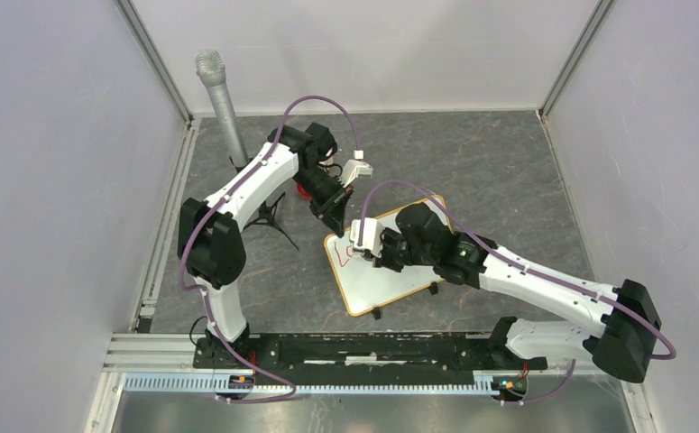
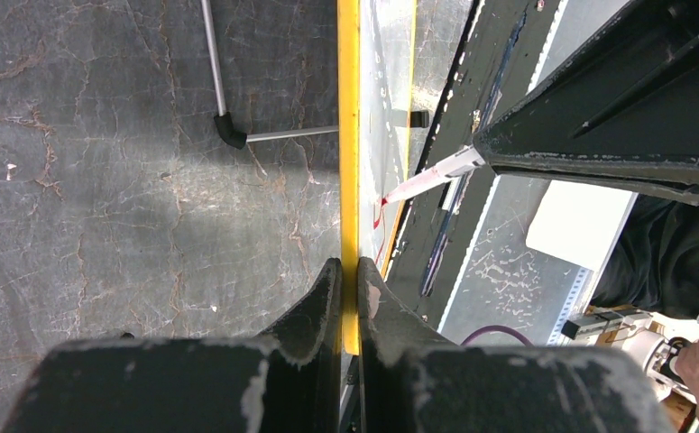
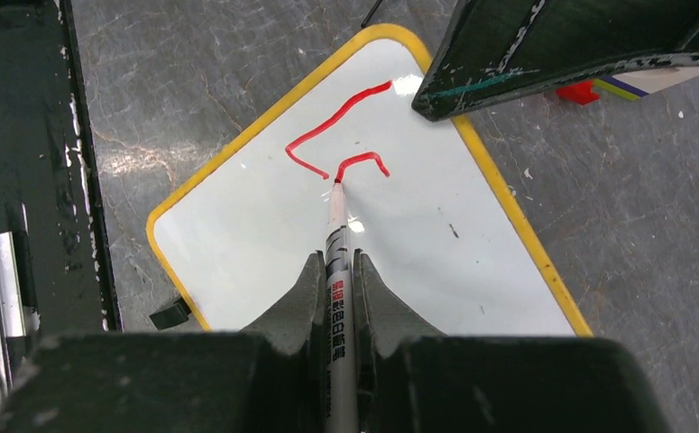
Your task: Write a sentence on the whiteboard
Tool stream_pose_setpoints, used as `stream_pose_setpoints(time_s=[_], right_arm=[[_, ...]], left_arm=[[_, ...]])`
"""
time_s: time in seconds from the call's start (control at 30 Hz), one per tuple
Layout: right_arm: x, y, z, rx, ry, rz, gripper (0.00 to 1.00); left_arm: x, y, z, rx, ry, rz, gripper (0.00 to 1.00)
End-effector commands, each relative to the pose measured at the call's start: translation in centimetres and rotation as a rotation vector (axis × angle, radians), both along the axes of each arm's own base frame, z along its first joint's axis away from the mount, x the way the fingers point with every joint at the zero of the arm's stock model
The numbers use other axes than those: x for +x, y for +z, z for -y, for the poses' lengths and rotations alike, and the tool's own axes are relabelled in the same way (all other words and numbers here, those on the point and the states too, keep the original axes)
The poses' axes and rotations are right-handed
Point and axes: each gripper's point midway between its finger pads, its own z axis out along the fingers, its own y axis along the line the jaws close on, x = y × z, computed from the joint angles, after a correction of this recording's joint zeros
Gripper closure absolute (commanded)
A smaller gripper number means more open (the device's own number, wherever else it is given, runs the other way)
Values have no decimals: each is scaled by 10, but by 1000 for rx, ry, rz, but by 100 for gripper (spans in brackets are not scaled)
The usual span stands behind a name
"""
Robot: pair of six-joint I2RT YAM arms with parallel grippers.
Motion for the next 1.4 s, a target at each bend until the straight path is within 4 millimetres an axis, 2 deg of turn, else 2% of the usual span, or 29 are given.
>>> stream_pose_setpoints(time_s=[0.0,0.23,0.5,0.63,1.2,1.37], right_arm=[[0,-2,12,-30,-12,27,100],[10,7,18,-27,-60,62,100],[28,30,13,28,-130,93,100],[30,35,11,41,-140,94,100],[22,32,-8,73,-71,34,100],[17,37,2,66,-60,53,100]], left_arm=[[1,11,3,-39,-32,25,98],[1,11,4,-40,-32,22,97],[0,13,4,-40,-32,22,97],[0,13,4,-42,-35,21,97],[-1,11,4,-36,-38,18,97],[-2,12,4,-37,-38,16,97]])
